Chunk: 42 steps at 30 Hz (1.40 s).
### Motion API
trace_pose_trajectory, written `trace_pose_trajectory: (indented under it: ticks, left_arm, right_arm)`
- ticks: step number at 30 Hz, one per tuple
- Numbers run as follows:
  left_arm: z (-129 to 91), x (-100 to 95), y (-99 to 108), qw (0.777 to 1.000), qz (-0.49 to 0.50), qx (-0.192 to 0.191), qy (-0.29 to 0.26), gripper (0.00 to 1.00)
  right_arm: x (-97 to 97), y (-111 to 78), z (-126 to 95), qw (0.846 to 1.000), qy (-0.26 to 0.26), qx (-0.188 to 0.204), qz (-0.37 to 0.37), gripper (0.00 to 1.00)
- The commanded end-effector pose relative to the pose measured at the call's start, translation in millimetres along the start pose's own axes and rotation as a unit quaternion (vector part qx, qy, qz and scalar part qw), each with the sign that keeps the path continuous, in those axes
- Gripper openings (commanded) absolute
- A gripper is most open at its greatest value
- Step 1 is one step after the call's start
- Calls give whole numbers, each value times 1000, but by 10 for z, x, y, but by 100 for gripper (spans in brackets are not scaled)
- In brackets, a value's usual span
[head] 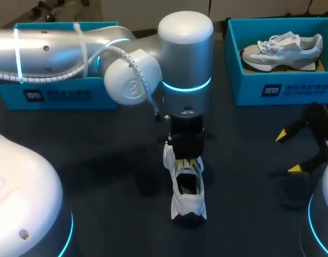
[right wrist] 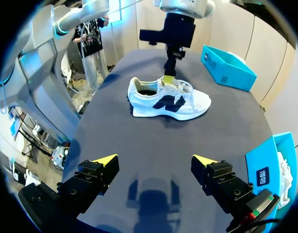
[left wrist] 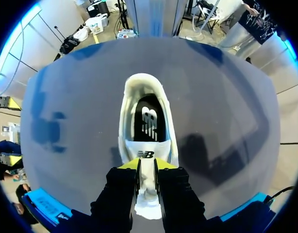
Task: Take the shoe out of the shoebox, open the shoe tongue, remove and reinsert the insole, then place the shoe into the shoebox
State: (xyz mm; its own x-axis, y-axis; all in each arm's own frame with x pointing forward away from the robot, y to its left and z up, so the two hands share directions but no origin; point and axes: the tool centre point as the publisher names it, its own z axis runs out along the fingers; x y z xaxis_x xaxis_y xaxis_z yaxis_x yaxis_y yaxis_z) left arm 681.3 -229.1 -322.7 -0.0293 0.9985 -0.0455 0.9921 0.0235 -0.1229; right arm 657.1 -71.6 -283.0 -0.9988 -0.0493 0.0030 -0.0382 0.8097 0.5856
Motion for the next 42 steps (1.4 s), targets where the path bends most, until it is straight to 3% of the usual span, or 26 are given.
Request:
trace_pose_trajectory:
  ticks: [1,11,18,21,23,24,25,26,27,31,38,39,40,42]
  left_arm:
    - [-47,20,-46,1000,3,-4,-2,18]
    - [221,25,-157,1000,7,13,17,20]
    - [-79,72,-176,1000,2,-10,-1,24]
    - [-330,84,-181,1000,-20,-15,-6,25]
    - [-414,92,-188,1000,-27,-15,-5,30]
    - [-474,93,-188,999,-40,-14,-7,38]
    - [-508,94,-190,999,-44,-14,-6,75]
    - [-544,99,-192,999,-52,-7,-6,96]
    - [-576,103,-194,998,-58,-5,-8,100]
    - [-644,125,-204,997,-83,5,-3,100]
    - [-708,148,-256,974,-216,65,-8,100]
    - [-723,151,-288,972,-226,62,-8,100]
    - [-743,156,-321,971,-235,35,-5,100]
    - [-743,156,-321,971,-235,35,-5,100]
  right_arm:
    - [13,3,1,1000,-1,1,0,100]
    - [13,3,1,1000,-1,1,0,100]
    - [13,3,1,1000,-1,1,0,100]
    - [13,3,1,1000,-1,1,0,100]
    - [13,3,1,1000,-1,1,0,100]
    - [13,3,1,1000,-1,1,0,100]
    - [13,3,1,1000,-1,1,0,100]
    - [13,3,1,1000,-1,1,0,100]
    - [13,3,1,1000,-1,1,0,100]
    - [13,3,1,1000,-1,1,0,100]
    - [13,3,1,1000,-1,1,0,100]
    - [13,3,1,1000,-1,1,0,100]
    - [13,3,1,1000,-1,1,0,100]
    - [13,3,1,1000,-1,1,0,100]
